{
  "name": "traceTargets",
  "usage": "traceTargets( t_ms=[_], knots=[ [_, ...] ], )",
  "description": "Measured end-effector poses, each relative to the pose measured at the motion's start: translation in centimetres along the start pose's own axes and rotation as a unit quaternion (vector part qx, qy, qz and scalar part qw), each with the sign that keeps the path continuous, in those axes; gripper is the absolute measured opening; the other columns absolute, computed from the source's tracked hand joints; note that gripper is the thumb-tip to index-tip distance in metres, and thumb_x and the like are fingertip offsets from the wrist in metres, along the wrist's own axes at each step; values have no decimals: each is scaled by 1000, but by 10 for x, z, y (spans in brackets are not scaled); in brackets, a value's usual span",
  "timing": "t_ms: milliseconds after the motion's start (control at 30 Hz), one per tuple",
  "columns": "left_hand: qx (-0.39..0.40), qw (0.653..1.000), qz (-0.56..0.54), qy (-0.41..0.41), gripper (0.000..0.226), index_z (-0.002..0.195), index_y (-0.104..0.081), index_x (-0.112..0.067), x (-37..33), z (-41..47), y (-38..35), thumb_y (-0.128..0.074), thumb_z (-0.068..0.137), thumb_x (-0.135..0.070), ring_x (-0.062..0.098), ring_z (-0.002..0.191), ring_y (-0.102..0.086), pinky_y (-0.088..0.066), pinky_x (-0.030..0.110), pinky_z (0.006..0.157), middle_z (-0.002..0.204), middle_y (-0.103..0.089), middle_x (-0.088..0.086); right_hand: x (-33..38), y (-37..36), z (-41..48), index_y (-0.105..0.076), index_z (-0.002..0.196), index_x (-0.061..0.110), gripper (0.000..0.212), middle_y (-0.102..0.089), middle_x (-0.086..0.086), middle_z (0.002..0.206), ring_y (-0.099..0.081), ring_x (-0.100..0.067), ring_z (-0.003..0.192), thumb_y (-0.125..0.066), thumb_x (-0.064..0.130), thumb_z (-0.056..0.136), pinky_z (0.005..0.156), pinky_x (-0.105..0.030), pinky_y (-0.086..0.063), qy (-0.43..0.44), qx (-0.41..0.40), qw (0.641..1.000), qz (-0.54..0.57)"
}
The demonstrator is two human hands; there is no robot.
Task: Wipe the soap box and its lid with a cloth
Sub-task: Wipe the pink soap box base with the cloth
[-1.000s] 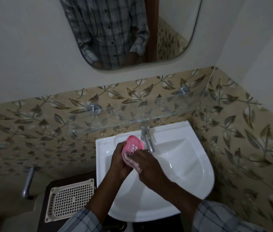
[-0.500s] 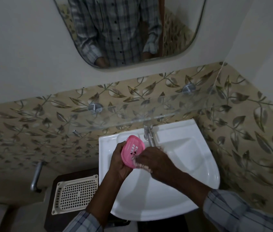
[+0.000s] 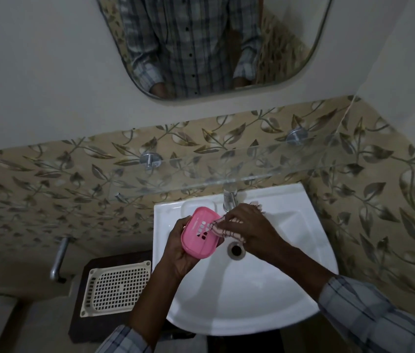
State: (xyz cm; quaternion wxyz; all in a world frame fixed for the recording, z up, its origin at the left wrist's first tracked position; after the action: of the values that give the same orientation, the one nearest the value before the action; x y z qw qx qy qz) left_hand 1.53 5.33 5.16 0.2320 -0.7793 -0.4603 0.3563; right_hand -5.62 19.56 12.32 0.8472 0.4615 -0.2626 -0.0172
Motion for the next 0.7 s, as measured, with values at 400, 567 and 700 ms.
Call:
traceTargets(
  t_ms=[400, 567, 700],
  knots=[
    [-17, 991, 113, 65, 33, 94, -75, -2, 5, 12, 10, -60, 89, -32, 29, 70, -70, -60, 37, 62, 83, -70, 18, 31, -40, -22, -63, 125, 24, 57, -62, -14, 118, -52, -34, 110, -44, 7, 74, 103, -54, -34, 204, 148, 963, -94],
    [2, 992, 114, 61, 38, 105, -73, -1, 1, 12, 10, -69, 80, -29, 37, 83, -68, -59, 48, 78, 100, -70, 25, 5, -10, -3, -71, 116, 23, 48, -66, -11, 107, -59, -31, 97, -43, 10, 79, 90, -45, -46, 149, 135, 974, -106],
    [15, 997, 72, 26, 47, 114, -69, 5, -3, 17, 5, -59, 88, -34, 44, 96, -66, -51, 59, 94, 111, -67, 31, 3, -12, -5, -66, 125, 24, 48, -68, 0, 110, -61, -21, 99, -72, 7, 81, 81, -33, -52, -57, -12, 998, 13]
  ],
)
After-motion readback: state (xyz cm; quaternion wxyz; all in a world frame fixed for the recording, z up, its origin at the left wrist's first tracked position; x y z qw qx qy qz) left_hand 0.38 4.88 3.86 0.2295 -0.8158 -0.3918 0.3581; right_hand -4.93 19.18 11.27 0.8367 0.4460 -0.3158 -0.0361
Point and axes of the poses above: each hand's wrist, its own z-axis towards the middle knuckle, its own y-axis out of the back of the hand, x = y × z, the point moved 6 cm from there along z, towards the middle knuckle
